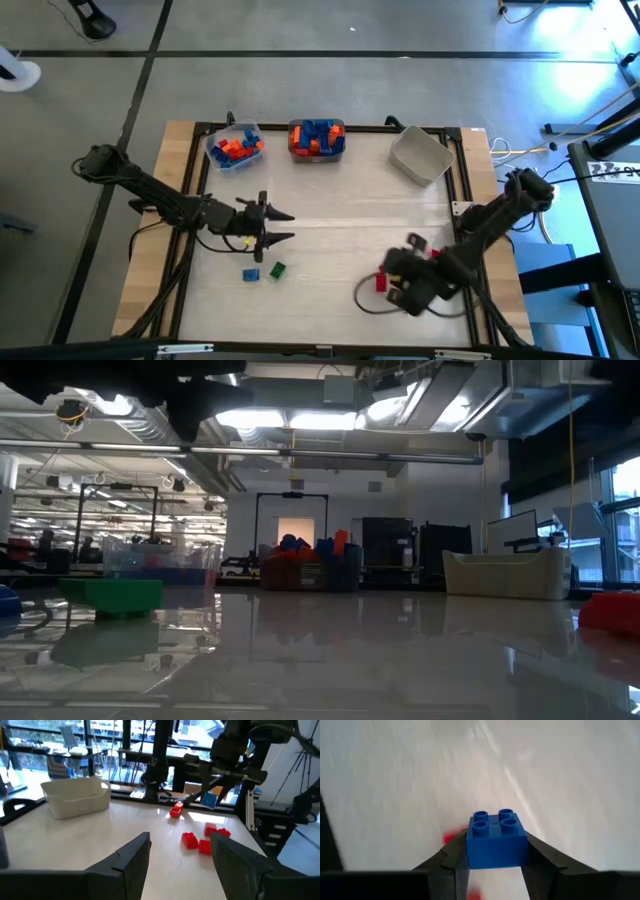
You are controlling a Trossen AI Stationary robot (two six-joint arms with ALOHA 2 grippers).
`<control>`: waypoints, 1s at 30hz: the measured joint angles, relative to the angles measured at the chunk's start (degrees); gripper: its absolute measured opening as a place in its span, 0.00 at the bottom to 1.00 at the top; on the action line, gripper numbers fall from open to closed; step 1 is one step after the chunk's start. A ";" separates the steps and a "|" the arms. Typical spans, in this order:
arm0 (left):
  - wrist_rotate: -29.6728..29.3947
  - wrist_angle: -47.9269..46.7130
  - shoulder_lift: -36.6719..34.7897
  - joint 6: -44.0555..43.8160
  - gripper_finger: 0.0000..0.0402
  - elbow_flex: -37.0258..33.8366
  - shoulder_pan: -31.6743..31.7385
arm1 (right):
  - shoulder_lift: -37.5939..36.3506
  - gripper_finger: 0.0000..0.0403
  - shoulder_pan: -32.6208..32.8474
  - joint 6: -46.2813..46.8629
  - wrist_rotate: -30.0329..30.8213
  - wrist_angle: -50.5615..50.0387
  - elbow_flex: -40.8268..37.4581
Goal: Sort blocks by size
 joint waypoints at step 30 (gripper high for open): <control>-0.05 -31.85 -28.34 1.45 0.49 5.31 12.23 | 27.27 0.35 -49.25 -69.40 -13.77 82.76 2.36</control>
